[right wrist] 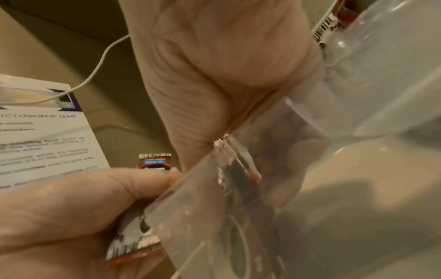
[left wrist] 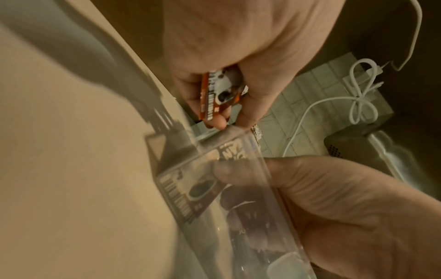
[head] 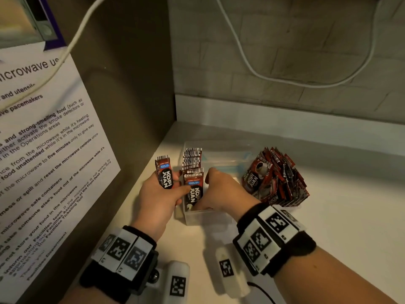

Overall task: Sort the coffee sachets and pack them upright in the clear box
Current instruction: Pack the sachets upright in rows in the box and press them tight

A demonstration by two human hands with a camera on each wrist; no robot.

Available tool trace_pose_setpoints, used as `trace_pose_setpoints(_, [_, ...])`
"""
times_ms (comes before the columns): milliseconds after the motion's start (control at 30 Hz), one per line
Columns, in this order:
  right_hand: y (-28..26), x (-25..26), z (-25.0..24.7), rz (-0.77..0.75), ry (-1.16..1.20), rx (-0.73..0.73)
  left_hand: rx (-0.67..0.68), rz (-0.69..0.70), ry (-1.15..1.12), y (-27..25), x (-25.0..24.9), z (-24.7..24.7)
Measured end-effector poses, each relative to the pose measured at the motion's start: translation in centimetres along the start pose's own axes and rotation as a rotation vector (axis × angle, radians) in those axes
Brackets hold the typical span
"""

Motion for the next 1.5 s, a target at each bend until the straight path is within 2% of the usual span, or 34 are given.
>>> trace_pose_setpoints(200, [1.6,0.4,1.7,-0.057,-0.081,0.137,0.007,0.022,0.019,0.2,0.2,0.2])
trace_pose_setpoints(433, [2.1,0.6,2.3,-0.046,-0.054,0.002,0.005,0.077,0.097,0.6,-0.3,0.2])
trace_pose_setpoints(600, [1.9,0.7,2.4,-0.078,-0.117,0.103,0.006,0.100,0.149,0.4,-0.4,0.4])
trace_pose_setpoints(767, [1.2,1.2,1.7,-0.095,-0.104,0.170,0.033,0.073,0.098,0.2,-0.8,0.0])
trace_pose_setpoints(867, [0.4,0.8,0.6,-0.062,-0.012,0.208,0.035,0.049,0.045,0.4,-1.4,-0.6])
trace_pose_setpoints(933, [-0.2,0.4,-0.6,-0.023,0.053,0.217,-0.009,0.014,0.073,0.8,-1.9,-1.2])
trace_pose_setpoints(1067, [-1.3,-0.2,-2.9,0.046,0.210,0.133,-0.095,-0.052,-0.062,1.5,-3.6,-1.8])
trace_pose_setpoints(1233, [-2.7,0.3,-5.8,-0.133,0.533,-0.114,0.061,-0.023,-0.260,1.2,-5.3,-0.3])
trace_pose_setpoints(1333, [-3.9,1.2,-6.6,-0.214,0.679,-0.080,0.137,0.013,-0.237,0.8,-5.7,1.2])
trace_pose_setpoints(1500, [-3.9,1.5,-6.2,-0.266,0.739,-0.051,0.154,0.135,-0.150,0.2,-6.5,3.1])
Point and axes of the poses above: each hand's wrist, its own y-axis towards the middle knuckle, its own z-axis out of the palm, x = y × z, the point moved 2 cm from there along y, towards the middle knuckle, and after that the axes turned 7 degrees about z, right-handed, at the moved point
